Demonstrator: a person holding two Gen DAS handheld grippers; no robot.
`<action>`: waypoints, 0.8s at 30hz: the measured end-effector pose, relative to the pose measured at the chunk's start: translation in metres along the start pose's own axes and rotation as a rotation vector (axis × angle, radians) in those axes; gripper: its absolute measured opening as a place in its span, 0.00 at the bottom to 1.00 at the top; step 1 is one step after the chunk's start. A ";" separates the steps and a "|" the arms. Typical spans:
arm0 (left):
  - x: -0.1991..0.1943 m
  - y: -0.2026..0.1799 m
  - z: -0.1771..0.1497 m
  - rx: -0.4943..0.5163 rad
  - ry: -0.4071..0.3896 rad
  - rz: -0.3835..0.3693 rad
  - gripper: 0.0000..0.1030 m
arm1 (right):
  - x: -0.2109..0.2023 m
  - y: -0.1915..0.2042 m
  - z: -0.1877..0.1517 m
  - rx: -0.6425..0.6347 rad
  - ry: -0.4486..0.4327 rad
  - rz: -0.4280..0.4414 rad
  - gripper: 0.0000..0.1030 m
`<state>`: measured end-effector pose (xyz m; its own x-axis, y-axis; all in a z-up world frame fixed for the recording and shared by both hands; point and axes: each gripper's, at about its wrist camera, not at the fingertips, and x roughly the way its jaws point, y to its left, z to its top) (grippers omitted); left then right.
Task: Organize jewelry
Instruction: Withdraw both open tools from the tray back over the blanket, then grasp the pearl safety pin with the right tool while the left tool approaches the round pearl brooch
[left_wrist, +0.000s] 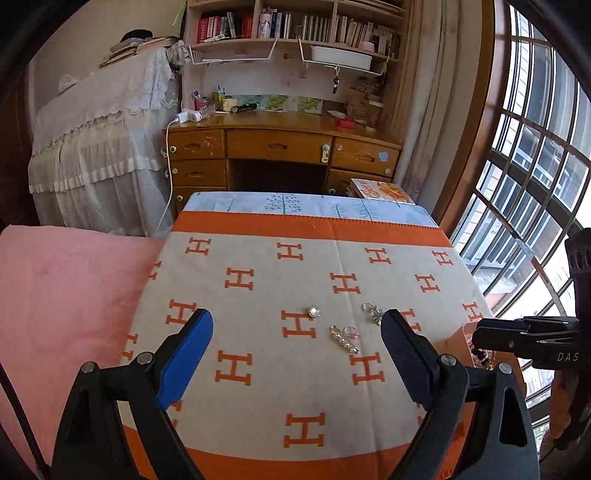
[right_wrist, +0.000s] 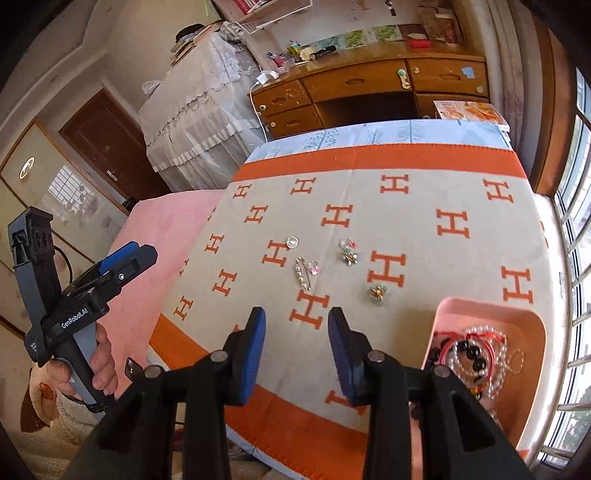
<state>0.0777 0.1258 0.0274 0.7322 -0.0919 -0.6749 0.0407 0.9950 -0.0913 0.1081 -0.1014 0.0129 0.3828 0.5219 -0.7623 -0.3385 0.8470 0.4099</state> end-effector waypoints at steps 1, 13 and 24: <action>0.000 0.002 0.004 0.008 -0.007 0.018 0.88 | 0.005 0.006 0.007 -0.020 0.004 -0.001 0.34; 0.082 0.036 -0.001 -0.024 0.152 0.057 0.89 | 0.138 0.031 0.037 -0.161 0.271 -0.110 0.32; 0.140 0.062 -0.045 -0.087 0.301 0.007 0.89 | 0.183 0.029 0.020 -0.240 0.357 -0.236 0.25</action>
<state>0.1525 0.1724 -0.1055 0.4974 -0.1056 -0.8611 -0.0312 0.9897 -0.1394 0.1859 0.0210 -0.1050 0.1691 0.2155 -0.9618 -0.4826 0.8689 0.1099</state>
